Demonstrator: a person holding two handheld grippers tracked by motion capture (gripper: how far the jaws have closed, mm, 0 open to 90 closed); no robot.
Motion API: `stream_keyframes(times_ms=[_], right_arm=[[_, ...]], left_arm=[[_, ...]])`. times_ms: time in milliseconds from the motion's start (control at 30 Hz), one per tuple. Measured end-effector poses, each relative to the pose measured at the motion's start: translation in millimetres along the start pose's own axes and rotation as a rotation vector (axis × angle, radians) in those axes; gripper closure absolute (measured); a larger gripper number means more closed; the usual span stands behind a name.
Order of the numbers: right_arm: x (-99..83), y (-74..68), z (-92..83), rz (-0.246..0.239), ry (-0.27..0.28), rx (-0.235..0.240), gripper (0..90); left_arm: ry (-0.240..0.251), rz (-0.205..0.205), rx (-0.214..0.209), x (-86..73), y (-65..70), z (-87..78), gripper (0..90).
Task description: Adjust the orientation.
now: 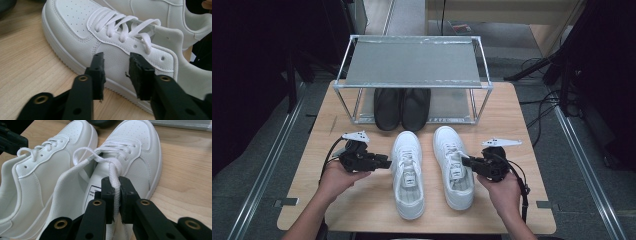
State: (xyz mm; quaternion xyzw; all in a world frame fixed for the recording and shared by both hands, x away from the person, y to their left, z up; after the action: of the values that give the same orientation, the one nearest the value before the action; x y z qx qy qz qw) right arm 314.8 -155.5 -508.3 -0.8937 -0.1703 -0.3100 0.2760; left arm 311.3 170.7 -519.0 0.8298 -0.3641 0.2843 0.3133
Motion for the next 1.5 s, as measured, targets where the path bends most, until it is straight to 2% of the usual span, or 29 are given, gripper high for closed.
stream_keyframes(times_ms=[200,500,567,667,733,833,900,967,1033,1100,1267,1500], right_arm=[[2.2,-10.7,9.1,-0.018,-0.013,0.02,85.0],[3.4,-23.3,19.1,-0.029,-0.019,0.049,84.8],[3.1,-25.2,20.5,-0.033,-0.023,0.056,84.7],[2.8,-26.1,21.1,-0.038,-0.024,0.061,84.6],[2.6,-25.5,21.2,-0.044,-0.025,0.072,84.6],[2.5,-24.9,21.6,-0.044,-0.025,0.083,84.6],[2.7,-25.1,22.2,-0.046,-0.024,0.089,84.6],[2.8,-24.7,22.9,-0.051,-0.026,0.098,84.5],[3.0,-24.5,23.7,-0.049,-0.029,0.11,84.4],[3.5,-24.1,24.5,-0.063,-0.025,0.104,84.4],[4.9,-21.4,24.7,-0.062,-0.032,0.128,84.4],[9.3,-17.3,26.6,-0.084,-0.038,0.147,84.2]], left_arm=[[-0.02,0.016,-0.009,-1.2,2.0,1.5,77.1],[-0.058,0.024,-0.007,-9.1,-0.5,9.4,80.2],[-0.09,0.038,-0.006,-11.3,1.6,14.6,80.7],[-0.118,0.053,-0.029,-12.7,6.9,23.6,80.9],[-0.125,0.073,-0.02,-12.1,9.7,27.5,82.2],[-0.124,0.069,-0.024,-12.2,10.7,28.3,82.9],[-0.127,0.082,-0.024,-12.2,13.0,29.8,85.6],[-0.126,0.078,-0.042,-11.9,16.9,33.0,86.0],[-0.125,0.094,-0.078,-11.3,23.4,38.1,85.7],[-0.137,0.114,-0.056,-10.3,28.2,41.3,85.2],[-0.123,0.094,-0.063,-11.0,27.9,41.3,85.2],[-0.119,0.072,-0.077,-10.7,32.2,44.9,85.3]])
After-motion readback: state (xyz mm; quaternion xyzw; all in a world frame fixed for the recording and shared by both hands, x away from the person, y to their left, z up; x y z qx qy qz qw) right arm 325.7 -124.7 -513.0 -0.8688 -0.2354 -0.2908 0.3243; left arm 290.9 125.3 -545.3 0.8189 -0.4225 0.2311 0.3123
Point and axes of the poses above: each handheld gripper's, and its own axes: z roughly forward along the jaws, x roughly out of its top, y roughly to its right, the point moved 6 cm from there along z, roughly forward along the jaws, and after that the axes turned 6 degrees about z, right-handed, at the moved point
